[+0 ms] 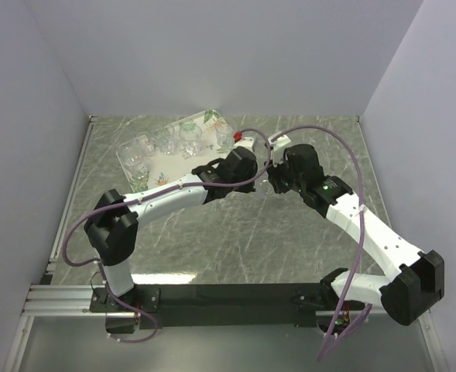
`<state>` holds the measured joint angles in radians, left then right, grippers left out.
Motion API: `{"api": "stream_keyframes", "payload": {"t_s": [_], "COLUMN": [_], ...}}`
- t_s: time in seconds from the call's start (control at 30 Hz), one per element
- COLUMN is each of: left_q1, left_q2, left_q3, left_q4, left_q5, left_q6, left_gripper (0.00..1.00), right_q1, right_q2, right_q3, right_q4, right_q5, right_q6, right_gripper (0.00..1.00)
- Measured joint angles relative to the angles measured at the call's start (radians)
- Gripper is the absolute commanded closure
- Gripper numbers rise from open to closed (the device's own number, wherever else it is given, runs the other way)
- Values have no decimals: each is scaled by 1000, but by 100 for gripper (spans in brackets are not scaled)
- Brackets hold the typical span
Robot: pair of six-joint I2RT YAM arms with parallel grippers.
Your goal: Place the glasses into the tray
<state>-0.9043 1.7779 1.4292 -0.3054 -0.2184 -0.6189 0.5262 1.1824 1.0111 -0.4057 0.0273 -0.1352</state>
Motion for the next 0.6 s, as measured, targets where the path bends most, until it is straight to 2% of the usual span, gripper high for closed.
{"api": "stream_keyframes", "payload": {"t_s": [0.03,0.07,0.1,0.2,0.23,0.43,0.6], "left_q1": [3,5,8,16,16,16,18], "left_q2": [0,0,-1,-8,-12,-49,-103], "left_q3": [-5,-8,-16,-49,-61,-106,-155], "left_q4": [-1,0,2,0,0,-6,5], "left_q5": [-7,-14,-19,-37,-42,-65,-110], "left_q6": [7,10,15,29,32,50,65], "left_gripper": [100,100,100,100,100,100,100], "right_q1": [-5,-9,-13,-27,-33,-82,-166], "right_q2": [0,0,0,-1,-1,-14,-39], "right_q3": [1,2,3,3,3,3,3], "right_q4": [-2,-4,-5,-7,-7,-8,-23], "right_q5": [-17,-32,-50,-86,-100,-161,-243], "right_q6": [4,7,6,9,9,13,-13], "right_gripper": [53,52,44,42,37,30,17]}}
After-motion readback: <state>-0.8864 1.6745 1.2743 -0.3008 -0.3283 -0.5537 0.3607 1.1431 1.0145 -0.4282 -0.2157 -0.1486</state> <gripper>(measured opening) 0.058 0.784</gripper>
